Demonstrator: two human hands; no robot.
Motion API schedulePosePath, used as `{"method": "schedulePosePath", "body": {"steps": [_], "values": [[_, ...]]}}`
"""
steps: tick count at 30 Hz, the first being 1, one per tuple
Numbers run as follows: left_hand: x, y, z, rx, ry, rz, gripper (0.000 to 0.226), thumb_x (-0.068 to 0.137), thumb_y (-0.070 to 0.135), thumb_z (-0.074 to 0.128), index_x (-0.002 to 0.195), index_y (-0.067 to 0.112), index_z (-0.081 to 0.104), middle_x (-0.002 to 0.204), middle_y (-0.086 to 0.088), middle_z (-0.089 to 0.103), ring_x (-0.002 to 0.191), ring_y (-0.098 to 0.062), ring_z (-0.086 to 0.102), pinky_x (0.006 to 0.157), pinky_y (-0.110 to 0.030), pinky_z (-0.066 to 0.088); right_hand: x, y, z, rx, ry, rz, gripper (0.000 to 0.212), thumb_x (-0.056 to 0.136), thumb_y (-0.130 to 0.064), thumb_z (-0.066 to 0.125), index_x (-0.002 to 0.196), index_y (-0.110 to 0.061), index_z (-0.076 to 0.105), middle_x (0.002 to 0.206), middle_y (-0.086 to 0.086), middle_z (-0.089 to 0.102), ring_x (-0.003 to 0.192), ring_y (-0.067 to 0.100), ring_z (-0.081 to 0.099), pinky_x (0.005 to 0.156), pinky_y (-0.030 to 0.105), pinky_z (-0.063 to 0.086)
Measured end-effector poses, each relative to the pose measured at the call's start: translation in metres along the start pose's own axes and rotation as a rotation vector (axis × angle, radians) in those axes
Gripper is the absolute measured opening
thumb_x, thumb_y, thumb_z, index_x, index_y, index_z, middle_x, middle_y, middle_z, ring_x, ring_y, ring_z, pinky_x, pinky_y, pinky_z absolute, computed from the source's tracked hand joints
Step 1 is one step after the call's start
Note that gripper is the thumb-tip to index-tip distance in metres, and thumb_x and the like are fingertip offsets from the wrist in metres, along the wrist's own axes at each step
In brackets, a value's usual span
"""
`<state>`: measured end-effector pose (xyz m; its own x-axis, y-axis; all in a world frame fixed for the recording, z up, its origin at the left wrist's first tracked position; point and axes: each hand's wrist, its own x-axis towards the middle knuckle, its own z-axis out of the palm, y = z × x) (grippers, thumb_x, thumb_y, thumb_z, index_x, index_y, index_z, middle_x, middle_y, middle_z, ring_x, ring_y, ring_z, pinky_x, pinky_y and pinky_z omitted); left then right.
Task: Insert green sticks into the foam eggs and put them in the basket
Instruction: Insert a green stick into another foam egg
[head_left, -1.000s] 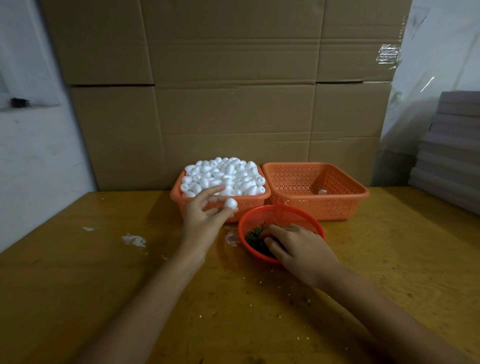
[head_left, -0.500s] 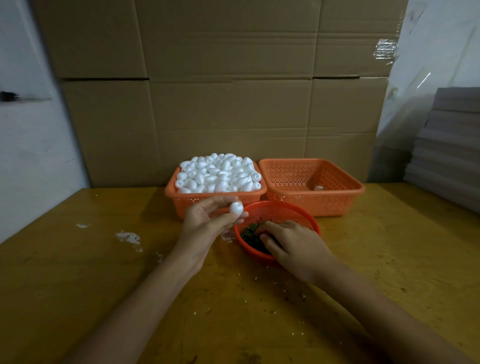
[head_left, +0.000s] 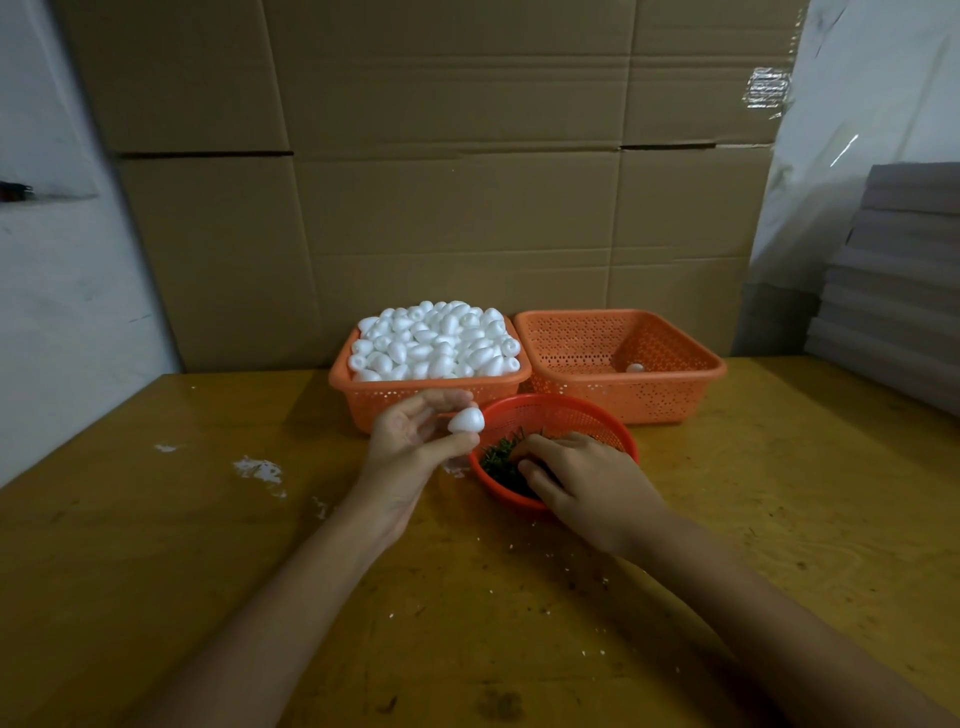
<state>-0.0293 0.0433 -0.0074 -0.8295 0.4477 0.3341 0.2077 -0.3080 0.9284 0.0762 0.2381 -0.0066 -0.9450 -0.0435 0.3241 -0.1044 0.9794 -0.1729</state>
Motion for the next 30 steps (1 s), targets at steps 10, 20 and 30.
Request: {"method": "schedulePosePath", "body": {"steps": [10,20,30], "values": [[-0.0014,0.0008,0.0006,-0.049,-0.035,-0.013,0.029,0.082,0.0,0.082,0.103,0.02,0.081,0.108,-0.018,0.079,0.107,-0.029,0.075,0.088,-0.032,0.061,0.0005,0.0003,0.0012,-0.014,-0.006,0.005,0.033,0.108,-0.045,0.033,0.121,-0.029,0.059,0.108,-0.009,0.07,0.1,0.014,0.058,0.075,0.034,0.044],[0.001,-0.0018,0.0003,-0.047,-0.028,-0.006,0.035,0.077,-0.003,0.083,0.107,0.01,0.071,0.117,-0.012,0.076,0.113,-0.028,0.072,0.09,-0.038,0.058,0.0002,-0.0012,-0.0003,-0.013,-0.01,0.011,0.032,0.109,-0.043,0.035,0.125,-0.029,0.059,0.113,-0.008,0.07,0.104,0.017,0.058,0.08,0.037,0.048],[0.0011,-0.0026,-0.0016,-0.1,-0.056,-0.018,0.032,0.074,0.002,0.082,0.097,0.023,0.078,0.121,-0.011,0.076,0.107,-0.022,0.073,0.088,-0.039,0.058,-0.0002,-0.0011,-0.0002,-0.019,-0.016,0.011,0.033,0.108,-0.044,0.033,0.124,-0.029,0.059,0.111,-0.008,0.07,0.103,0.016,0.058,0.079,0.038,0.049]]}}
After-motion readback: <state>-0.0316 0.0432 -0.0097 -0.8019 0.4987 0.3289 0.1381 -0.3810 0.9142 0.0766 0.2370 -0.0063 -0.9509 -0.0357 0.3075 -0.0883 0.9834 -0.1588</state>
